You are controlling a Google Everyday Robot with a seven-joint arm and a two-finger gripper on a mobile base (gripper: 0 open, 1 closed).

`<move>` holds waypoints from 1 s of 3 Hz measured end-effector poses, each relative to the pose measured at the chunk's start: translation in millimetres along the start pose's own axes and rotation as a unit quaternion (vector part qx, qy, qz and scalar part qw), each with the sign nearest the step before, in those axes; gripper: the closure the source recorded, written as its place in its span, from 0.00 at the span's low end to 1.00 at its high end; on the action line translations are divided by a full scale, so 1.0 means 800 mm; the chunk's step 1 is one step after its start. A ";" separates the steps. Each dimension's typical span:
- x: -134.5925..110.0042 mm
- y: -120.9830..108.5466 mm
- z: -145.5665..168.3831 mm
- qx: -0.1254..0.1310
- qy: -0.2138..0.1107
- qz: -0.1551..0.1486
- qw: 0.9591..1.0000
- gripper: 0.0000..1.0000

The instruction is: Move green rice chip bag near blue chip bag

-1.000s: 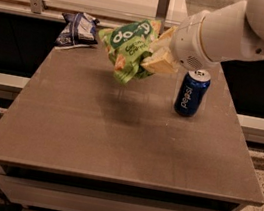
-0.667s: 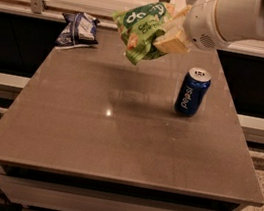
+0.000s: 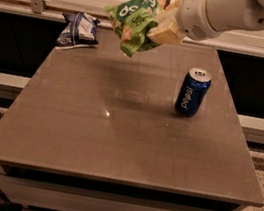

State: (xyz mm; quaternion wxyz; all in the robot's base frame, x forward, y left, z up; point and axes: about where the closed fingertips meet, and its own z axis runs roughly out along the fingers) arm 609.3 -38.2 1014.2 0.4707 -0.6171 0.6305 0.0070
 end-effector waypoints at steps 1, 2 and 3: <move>-0.011 -0.038 0.035 0.003 -0.006 -0.027 1.000 1.00; -0.016 -0.072 0.076 0.005 -0.002 -0.039 0.999 1.00; -0.007 -0.100 0.112 0.011 0.020 -0.033 0.999 1.00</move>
Offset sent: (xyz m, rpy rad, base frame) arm 0.1286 0.0470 0.0069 -0.0623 -0.0720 0.0417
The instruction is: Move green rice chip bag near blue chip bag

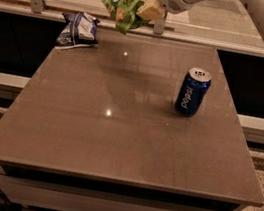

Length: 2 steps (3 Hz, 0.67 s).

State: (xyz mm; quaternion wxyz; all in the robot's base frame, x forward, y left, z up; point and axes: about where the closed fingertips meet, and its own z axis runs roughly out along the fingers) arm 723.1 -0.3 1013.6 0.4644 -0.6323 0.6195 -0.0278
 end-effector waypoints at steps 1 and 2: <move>0.017 -0.018 0.029 0.007 0.024 0.018 1.000 1.00; 0.038 -0.030 0.056 0.013 0.038 0.045 0.998 1.00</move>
Offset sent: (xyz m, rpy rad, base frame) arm 0.0801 -0.0127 -0.0390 0.0275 0.0686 -0.1832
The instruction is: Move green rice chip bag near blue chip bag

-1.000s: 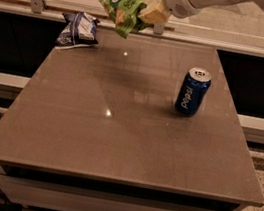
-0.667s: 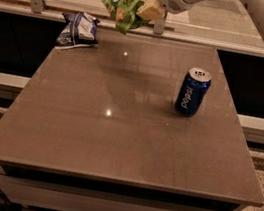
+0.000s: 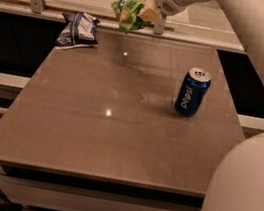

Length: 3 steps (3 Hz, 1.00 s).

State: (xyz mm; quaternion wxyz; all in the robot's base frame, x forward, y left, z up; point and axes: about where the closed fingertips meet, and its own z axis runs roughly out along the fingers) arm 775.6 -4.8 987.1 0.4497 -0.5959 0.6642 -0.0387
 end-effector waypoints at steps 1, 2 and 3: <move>0.006 -0.002 0.022 0.002 0.002 0.019 1.000 1.00; -0.008 0.017 0.049 -0.016 -0.012 0.022 1.000 1.00; -0.018 0.041 0.067 -0.028 -0.015 0.027 0.999 1.00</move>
Offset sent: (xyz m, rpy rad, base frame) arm 0.0136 0.0567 -0.0417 0.0714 0.0628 0.0459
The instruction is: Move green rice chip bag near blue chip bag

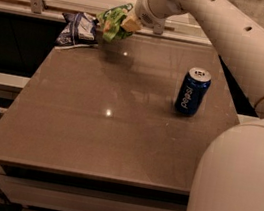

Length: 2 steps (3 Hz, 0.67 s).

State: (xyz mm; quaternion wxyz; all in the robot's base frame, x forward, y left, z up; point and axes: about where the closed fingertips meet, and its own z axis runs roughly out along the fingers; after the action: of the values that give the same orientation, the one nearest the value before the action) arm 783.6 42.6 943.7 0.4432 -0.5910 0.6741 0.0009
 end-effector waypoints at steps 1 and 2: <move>0.011 0.022 0.019 -0.010 0.009 0.016 1.000 1.00; 0.030 0.029 0.040 -0.015 0.016 0.028 0.999 0.82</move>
Offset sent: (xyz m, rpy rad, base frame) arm 0.0117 -0.0010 -0.0669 0.0106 0.0831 -0.0593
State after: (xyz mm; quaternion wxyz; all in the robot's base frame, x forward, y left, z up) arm 786.5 47.7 897.8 0.4235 -0.5780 0.6974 0.0139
